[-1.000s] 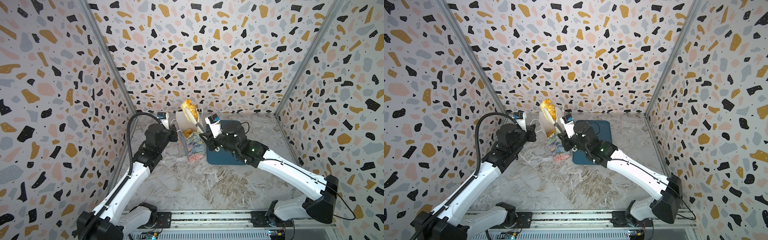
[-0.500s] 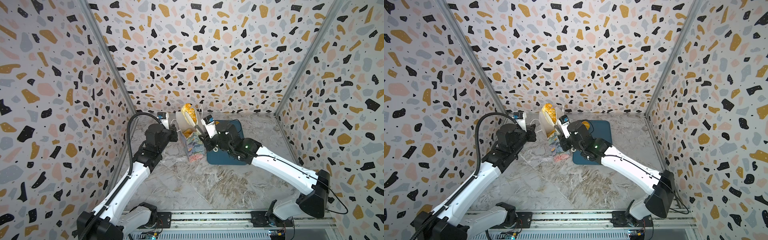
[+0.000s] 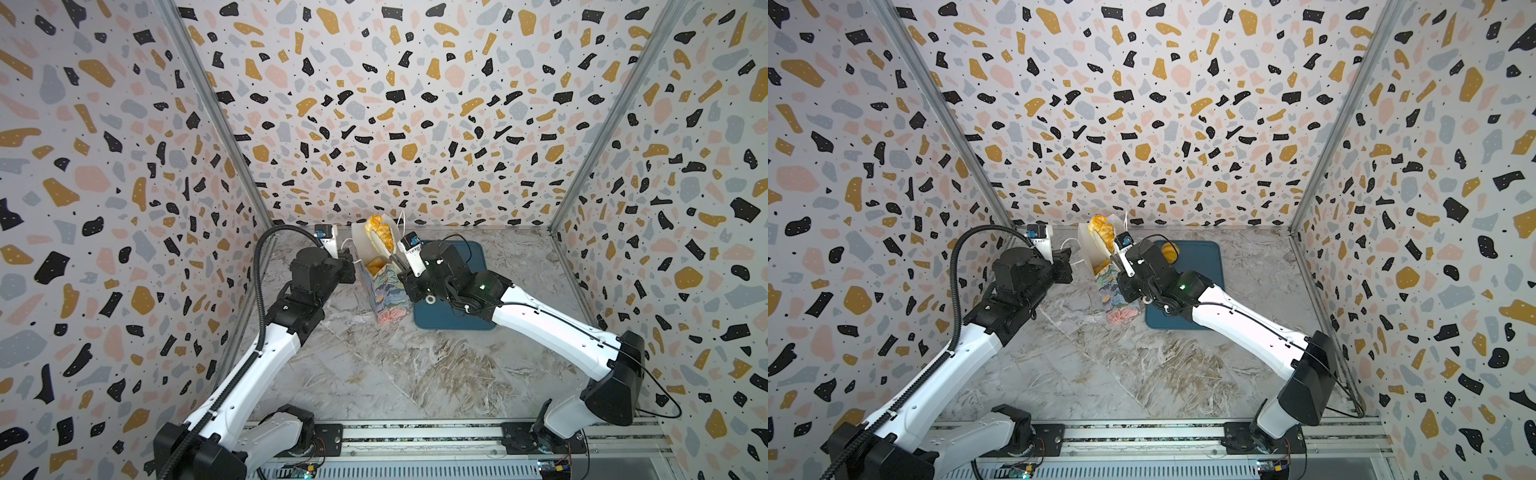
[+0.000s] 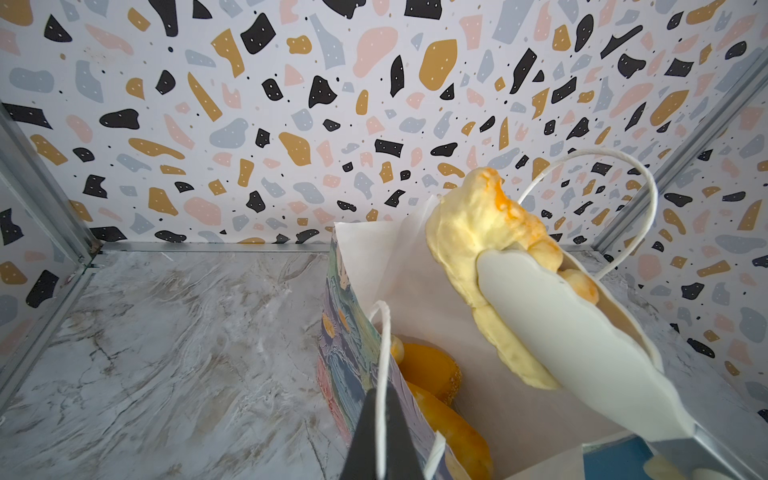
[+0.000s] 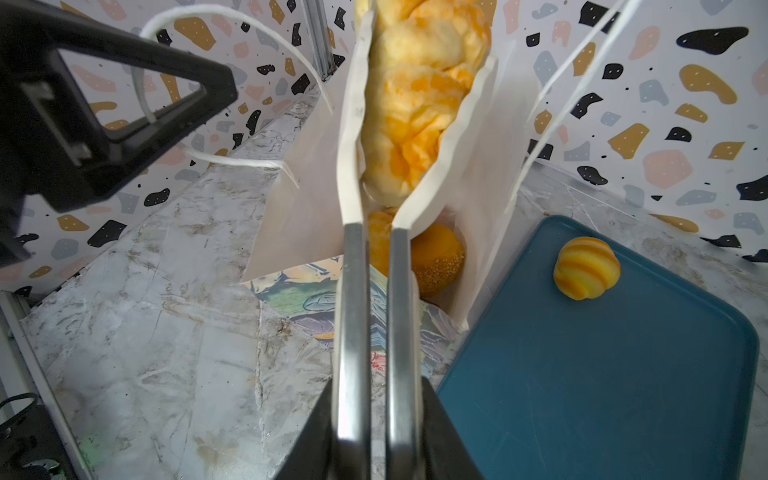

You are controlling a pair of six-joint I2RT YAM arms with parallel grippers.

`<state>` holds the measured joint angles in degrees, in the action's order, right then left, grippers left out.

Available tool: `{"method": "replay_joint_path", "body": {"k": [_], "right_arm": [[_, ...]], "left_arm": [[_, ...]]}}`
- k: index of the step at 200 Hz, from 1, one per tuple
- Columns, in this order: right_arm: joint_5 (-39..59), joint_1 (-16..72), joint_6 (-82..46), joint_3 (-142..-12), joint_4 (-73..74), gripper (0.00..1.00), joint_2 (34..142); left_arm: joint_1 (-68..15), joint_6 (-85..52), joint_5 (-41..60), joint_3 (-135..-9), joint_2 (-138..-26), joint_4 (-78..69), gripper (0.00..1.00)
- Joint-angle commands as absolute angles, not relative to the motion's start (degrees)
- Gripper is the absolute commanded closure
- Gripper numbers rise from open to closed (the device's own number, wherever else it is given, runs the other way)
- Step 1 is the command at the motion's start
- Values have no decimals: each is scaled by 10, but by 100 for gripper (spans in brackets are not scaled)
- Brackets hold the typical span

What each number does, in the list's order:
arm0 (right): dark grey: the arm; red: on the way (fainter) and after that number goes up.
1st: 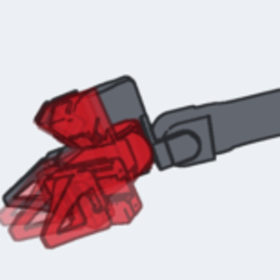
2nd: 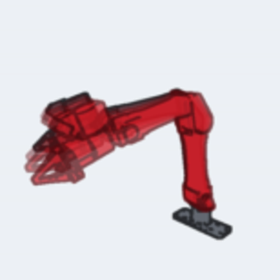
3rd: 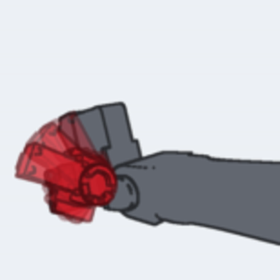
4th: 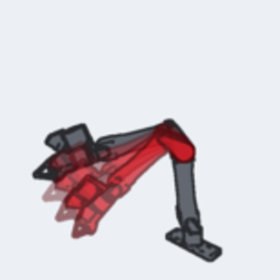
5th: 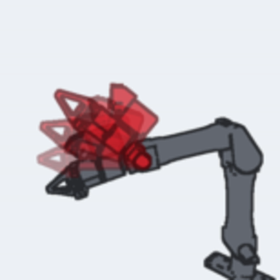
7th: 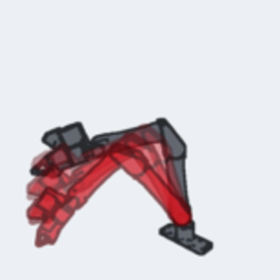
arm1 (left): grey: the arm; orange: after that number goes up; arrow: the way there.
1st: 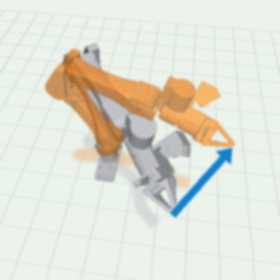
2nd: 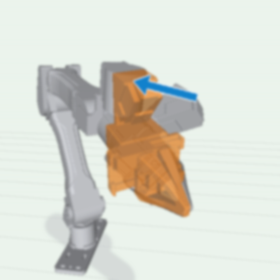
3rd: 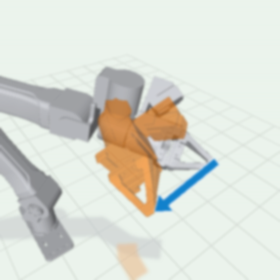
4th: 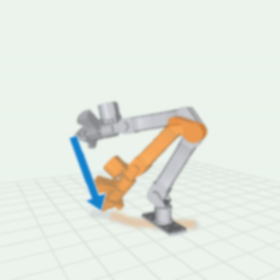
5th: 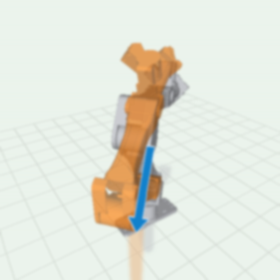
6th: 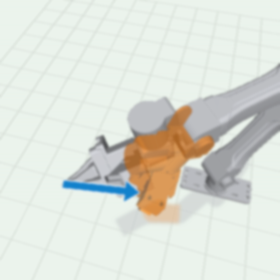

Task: Place the fake bread into the paper bag
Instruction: 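Carry the flaky pastry in the tongs over the bag opening, then open the tongs over the bag to drop the flaky pastry, then withdraw the open tongs from the bag back over the tray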

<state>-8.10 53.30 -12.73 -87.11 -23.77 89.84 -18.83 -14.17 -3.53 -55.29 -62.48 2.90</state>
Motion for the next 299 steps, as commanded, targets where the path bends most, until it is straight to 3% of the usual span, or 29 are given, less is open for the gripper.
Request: {"method": "replay_joint_path", "body": {"k": [1, 146, 197, 299], "right_arm": [[-99, 536, -123, -907, -244, 66, 890], [-118, 542, -139, -898, -231, 49, 860], [-124, 542, -148, -885, -214, 48, 832], [-137, 541, -173, -708, -111, 46, 670]], "left_arm": [[-190, -140, -35, -548, -616, 14, 100], [-190, -140, -35, -547, -610, 14, 100], [-190, -140, -36, -547, -609, 13, 100], [-190, -140, -40, -545, -607, 11, 100]]}}
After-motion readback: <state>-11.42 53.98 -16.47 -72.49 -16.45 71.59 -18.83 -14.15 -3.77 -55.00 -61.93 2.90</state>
